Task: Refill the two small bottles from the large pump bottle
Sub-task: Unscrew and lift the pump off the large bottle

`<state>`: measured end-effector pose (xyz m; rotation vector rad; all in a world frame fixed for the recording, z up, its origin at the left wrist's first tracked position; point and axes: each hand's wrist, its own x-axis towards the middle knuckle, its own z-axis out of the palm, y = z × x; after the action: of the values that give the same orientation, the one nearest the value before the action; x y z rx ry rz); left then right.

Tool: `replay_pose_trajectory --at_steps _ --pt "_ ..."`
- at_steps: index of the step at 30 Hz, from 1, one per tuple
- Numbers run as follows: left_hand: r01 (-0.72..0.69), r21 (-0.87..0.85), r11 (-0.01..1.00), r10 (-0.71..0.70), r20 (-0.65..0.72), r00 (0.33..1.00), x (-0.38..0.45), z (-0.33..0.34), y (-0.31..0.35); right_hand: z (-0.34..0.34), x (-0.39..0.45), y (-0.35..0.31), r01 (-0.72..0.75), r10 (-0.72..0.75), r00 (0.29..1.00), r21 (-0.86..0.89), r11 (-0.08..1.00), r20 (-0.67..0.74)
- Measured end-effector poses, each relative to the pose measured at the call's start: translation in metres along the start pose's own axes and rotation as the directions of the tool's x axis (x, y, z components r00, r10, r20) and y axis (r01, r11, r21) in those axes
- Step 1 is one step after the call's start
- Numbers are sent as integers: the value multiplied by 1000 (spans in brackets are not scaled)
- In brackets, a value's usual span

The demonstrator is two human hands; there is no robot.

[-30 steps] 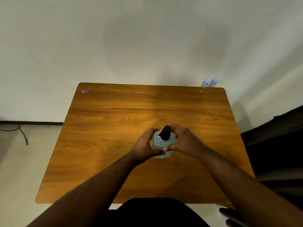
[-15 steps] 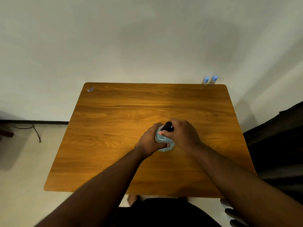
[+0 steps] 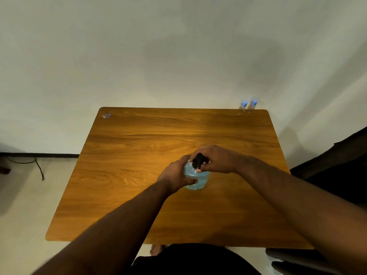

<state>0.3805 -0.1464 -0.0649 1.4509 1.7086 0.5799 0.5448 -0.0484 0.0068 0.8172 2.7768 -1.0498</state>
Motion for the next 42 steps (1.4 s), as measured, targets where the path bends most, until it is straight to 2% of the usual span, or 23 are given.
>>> replay_pose_trajectory --at_steps 2,4,7,11,14,16,20,22,24,26,28,33,35,38,40,42 --pt "2 49 999 -2 2 1000 0 -1 1 -1 0 0 -44 44 999 -7 999 -22" --pt "8 95 995 -9 6 1000 1 -1 2 5 -2 -3 -122 118 979 -15 992 -164" --pt "28 121 992 -31 28 999 1 -3 4 17 -5 -10 -122 130 939 46 992 -318" --pt "35 149 988 -51 104 993 -1 -2 8 16 -9 -8 -96 159 958 256 962 -238" --pt "33 92 995 -43 114 993 -4 2 10 20 -18 -5 -133 240 964 570 811 -116" --pt "36 38 999 -40 130 991 -3 1 12 31 -20 -7 -114 304 935 662 741 -180" --pt "28 -61 998 -18 153 988 -3 -1 12 54 -12 -12 -50 391 810 613 788 -437" --pt "26 -91 996 -12 151 989 -4 -1 12 58 -12 -13 -22 415 800 670 742 -433" --pt "24 -96 995 -10 149 989 -4 -1 12 58 -16 -8 25 419 834 783 622 -360" --pt "24 -87 996 -11 148 989 -4 -1 12 58 -20 -5 34 397 864 822 569 -310" --pt "17 -86 996 -4 148 989 -4 0 11 60 -19 -8 7 419 853 808 590 -313" --pt "31 -93 995 -17 148 989 -3 -1 10 74 -10 -18 -9 518 715 735 678 -470" --pt "31 -107 994 -15 140 990 -2 0 10 75 -12 -17 28 513 720 758 651 -467" --pt "29 -102 994 -15 141 990 -4 1 11 75 -17 -13 69 485 767 805 589 -420" --pt "21 -94 995 -8 139 990 -5 1 10 74 -17 -13 38 479 783 799 600 -397" --pt "16 -93 996 -3 136 991 -5 2 10 76 -15 -16 -9 496 755 750 662 -429"
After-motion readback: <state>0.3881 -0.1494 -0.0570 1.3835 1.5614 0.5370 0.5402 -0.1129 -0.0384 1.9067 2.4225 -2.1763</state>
